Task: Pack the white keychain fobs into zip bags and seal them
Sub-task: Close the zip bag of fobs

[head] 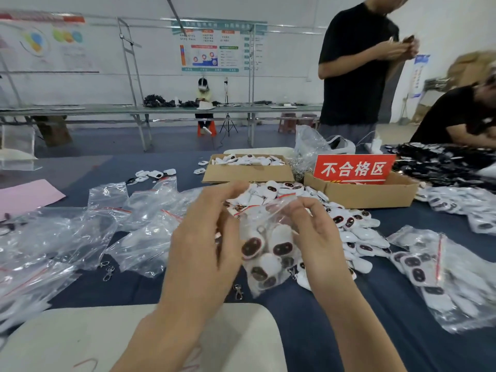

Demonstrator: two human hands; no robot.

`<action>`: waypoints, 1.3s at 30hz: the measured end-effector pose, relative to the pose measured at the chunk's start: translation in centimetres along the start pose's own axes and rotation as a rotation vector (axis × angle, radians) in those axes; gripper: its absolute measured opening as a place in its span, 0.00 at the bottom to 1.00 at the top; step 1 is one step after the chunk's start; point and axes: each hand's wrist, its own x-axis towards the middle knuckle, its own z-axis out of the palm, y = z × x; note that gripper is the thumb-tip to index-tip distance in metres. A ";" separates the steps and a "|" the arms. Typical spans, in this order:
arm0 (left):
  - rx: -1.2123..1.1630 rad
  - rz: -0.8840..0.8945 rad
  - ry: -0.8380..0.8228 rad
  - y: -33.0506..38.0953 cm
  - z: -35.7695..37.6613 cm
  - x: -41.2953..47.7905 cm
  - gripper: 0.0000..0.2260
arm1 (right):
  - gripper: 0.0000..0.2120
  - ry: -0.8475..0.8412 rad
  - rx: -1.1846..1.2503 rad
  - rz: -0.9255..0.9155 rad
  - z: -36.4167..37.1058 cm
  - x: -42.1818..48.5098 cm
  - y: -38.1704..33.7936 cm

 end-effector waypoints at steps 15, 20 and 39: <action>-0.021 -0.340 -0.060 -1.3 -1.0 -3.8 0.11 | 0.12 0.126 0.134 0.130 0.5 -4.8 1.9; -0.138 -0.421 -0.074 -1.4 -2.5 -3.3 0.11 | 0.12 0.103 0.181 0.152 1.5 -5.1 1.6; 0.349 -0.024 -0.501 -1.4 -1.0 -2.0 0.08 | 0.09 0.057 0.046 0.074 3.1 -6.6 2.6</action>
